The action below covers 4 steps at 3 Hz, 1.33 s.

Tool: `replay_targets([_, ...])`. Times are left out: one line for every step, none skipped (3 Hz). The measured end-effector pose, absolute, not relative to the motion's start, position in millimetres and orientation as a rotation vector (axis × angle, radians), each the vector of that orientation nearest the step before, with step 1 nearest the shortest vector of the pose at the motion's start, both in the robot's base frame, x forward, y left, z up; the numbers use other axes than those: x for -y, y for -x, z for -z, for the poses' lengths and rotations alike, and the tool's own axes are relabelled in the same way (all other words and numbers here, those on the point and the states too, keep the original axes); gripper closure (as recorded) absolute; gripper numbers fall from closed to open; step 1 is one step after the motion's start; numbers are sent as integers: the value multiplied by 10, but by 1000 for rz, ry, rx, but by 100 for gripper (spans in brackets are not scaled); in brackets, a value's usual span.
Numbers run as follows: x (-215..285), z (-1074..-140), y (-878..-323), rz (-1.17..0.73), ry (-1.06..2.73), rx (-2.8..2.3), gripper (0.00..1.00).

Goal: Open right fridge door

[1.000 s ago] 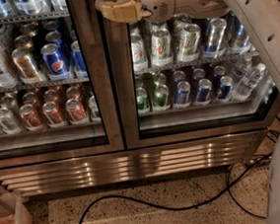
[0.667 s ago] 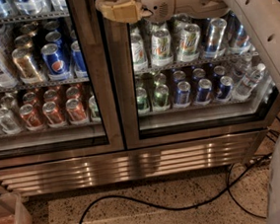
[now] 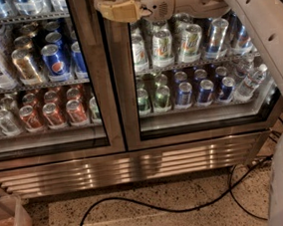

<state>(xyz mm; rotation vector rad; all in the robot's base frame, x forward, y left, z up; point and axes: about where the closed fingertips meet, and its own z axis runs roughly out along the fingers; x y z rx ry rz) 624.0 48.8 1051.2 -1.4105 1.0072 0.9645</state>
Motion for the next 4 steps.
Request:
replay_targets([-494, -10521, -6225, -964, 1405, -1009, 100])
replay_targets([-487, -10522, -6241, -964, 1405, -1009, 100])
replay_targets([-492, -10529, -6228, -963, 1400, -1012, 100])
replay_targets([-491, -10539, -6229, -962, 1393, -1016, 100])
